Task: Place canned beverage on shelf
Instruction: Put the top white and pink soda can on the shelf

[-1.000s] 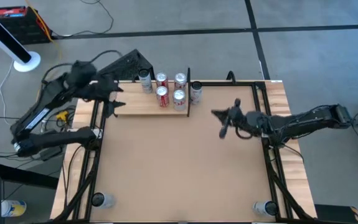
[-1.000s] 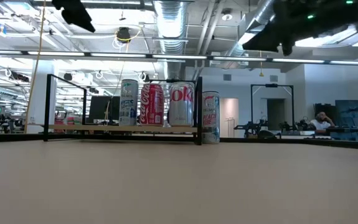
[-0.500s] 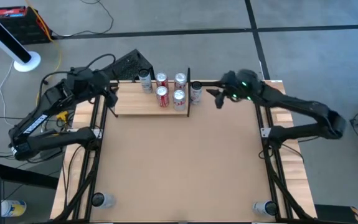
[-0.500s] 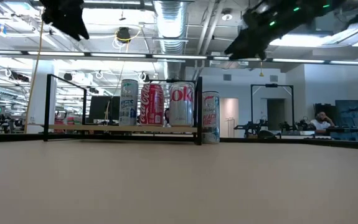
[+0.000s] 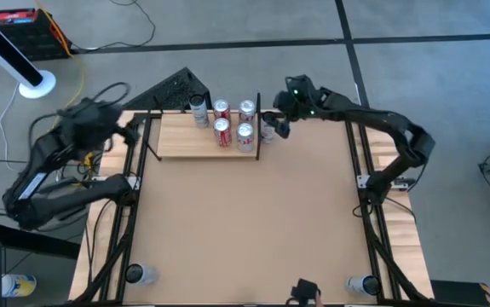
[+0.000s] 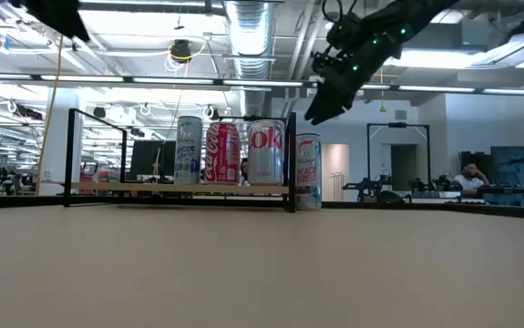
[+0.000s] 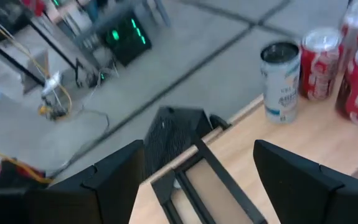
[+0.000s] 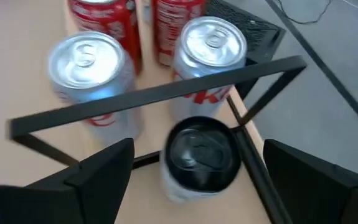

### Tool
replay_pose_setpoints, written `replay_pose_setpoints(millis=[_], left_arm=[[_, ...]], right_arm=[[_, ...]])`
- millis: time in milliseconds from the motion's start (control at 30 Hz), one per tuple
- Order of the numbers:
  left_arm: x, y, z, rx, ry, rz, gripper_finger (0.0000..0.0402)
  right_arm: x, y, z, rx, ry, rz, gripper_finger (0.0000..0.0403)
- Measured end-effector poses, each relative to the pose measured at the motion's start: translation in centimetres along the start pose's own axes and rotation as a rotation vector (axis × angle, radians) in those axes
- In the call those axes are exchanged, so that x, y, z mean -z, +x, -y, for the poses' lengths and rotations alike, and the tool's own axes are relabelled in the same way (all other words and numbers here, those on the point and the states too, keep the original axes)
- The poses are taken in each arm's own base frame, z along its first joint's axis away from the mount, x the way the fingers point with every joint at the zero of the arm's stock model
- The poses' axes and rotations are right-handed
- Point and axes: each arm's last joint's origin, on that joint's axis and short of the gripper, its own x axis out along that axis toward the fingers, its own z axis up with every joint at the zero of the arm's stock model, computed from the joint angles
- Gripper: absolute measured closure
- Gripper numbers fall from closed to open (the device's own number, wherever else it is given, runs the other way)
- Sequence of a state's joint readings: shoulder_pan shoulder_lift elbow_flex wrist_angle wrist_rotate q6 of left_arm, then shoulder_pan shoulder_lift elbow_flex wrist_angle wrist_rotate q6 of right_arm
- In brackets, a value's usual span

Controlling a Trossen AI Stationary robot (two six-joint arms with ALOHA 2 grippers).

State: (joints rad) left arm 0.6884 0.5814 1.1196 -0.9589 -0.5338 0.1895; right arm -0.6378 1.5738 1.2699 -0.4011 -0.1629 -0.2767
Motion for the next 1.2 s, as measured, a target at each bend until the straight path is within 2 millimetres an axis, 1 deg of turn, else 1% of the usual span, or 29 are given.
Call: replay_pose_setpoints(millis=[67, 133, 233, 333, 400, 500, 633, 700, 767, 833, 933, 1033, 1067, 1200], left_arm=[[1.0, -1.3, -0.5, 0.009, -0.003, 0.047, 0.0113], [2.1, -2.4, -0.8, 0.053, -0.003, 0.108, 0.0113], [3.7, -3.4, -0.9, 0.1, -0.026, 0.217, 0.0113], [5.3, -3.5, -0.4, 0.141, -0.005, 0.3, 0.0113], [6.6, -3.0, 0.2, 0.167, 0.03, 0.304, 0.0113], [7.8, -2.6, 0.7, 0.161, 0.032, 0.376, 0.0113], [9.1, -3.2, 0.6, 0.094, 0.01, 0.504, 0.0113], [9.0, -3.2, 0.4, 0.037, -0.01, 0.515, 0.0113], [9.0, -3.1, 0.3, -0.002, -0.011, 0.479, 0.0113], [8.8, -3.0, 0.2, -0.017, -0.005, 0.494, 0.0113], [9.1, -2.7, 0.6, 0.008, 0.008, 0.492, 0.0113], [9.2, -2.6, 0.5, -0.028, 0.02, 0.471, 0.0113], [9.3, -2.6, 0.5, -0.033, 0.023, 0.459, 0.0113], [9.4, -2.5, 0.6, -0.034, 0.027, 0.451, 0.0113]], right_arm=[[0.1, 0.4, 0.5, -0.021, 0.002, -0.005, 0.0022], [0.4, 0.8, 0.7, -0.063, 0.007, -0.024, 0.0022], [0.8, 1.3, 1.0, -0.065, -0.008, -0.047, 0.0022], [1.0, 2.0, 1.5, -0.057, -0.005, -0.044, 0.0022], [1.2, 2.7, 1.7, -0.054, -0.005, -0.045, 0.0022], [1.5, 3.4, 1.8, -0.046, -0.004, -0.061, 0.0022], [1.6, 4.0, 2.1, -0.021, -0.003, -0.057, 0.0022], [1.7, 4.3, 2.2, -0.017, 0.0, -0.058, 0.0023], [1.9, 4.5, 2.3, 0.001, 0.001, -0.071, 0.0026], [2.0, 4.6, 2.2, 0.004, 0.0, -0.09, 0.0036], [1.9, 4.5, 2.2, 0.015, -0.008, -0.082, 0.0071], [1.9, 4.3, 2.2, 0.014, -0.011, -0.088, 0.0118], [1.9, 4.3, 2.2, 0.013, -0.015, -0.088, 0.0123], [1.9, 4.1, 1.9, 0.013, -0.018, -0.101, 0.0123]])
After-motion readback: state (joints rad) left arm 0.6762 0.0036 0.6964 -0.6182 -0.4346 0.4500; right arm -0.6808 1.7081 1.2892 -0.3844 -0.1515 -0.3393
